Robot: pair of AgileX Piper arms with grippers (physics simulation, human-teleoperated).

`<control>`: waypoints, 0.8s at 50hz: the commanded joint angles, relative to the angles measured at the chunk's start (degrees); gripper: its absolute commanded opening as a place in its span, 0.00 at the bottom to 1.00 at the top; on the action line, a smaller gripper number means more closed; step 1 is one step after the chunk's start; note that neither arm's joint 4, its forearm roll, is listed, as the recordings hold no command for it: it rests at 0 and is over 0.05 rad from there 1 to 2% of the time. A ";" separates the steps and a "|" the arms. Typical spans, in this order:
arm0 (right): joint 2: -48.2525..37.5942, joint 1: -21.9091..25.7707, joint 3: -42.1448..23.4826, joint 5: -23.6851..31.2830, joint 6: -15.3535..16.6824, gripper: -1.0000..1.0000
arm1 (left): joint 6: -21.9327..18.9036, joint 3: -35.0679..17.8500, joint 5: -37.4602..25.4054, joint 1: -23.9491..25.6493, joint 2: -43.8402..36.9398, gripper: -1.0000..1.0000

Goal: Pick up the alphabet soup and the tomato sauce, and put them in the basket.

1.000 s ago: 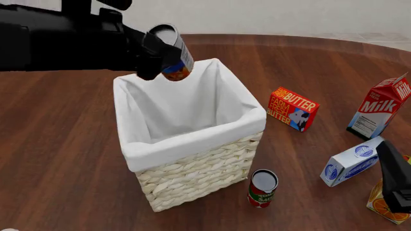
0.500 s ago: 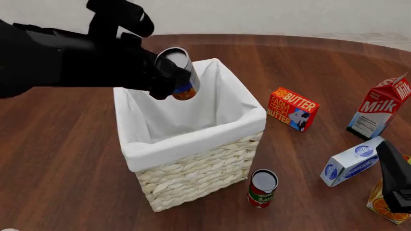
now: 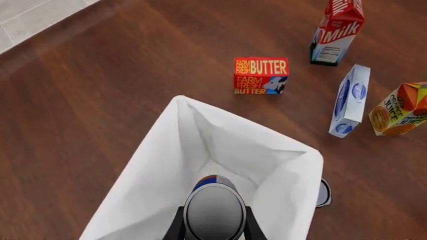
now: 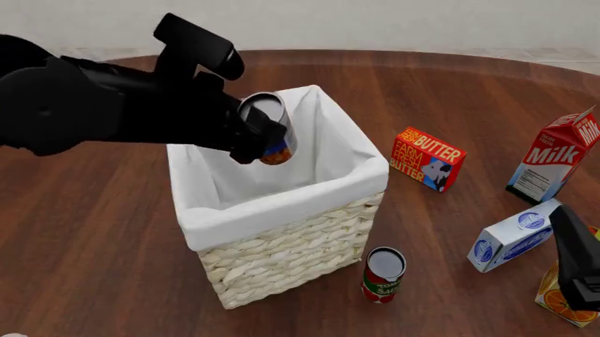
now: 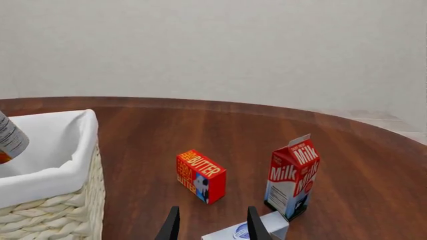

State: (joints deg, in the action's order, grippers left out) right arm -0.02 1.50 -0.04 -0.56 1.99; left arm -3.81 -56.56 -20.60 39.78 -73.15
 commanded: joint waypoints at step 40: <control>0.00 0.50 0.00 0.07 0.35 1.00 | -0.70 0.70 0.37 0.65 -2.59 1.00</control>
State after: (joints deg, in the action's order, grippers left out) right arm -0.02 2.03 -0.04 -0.48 2.37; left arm -3.83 -55.26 -20.20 40.60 -75.45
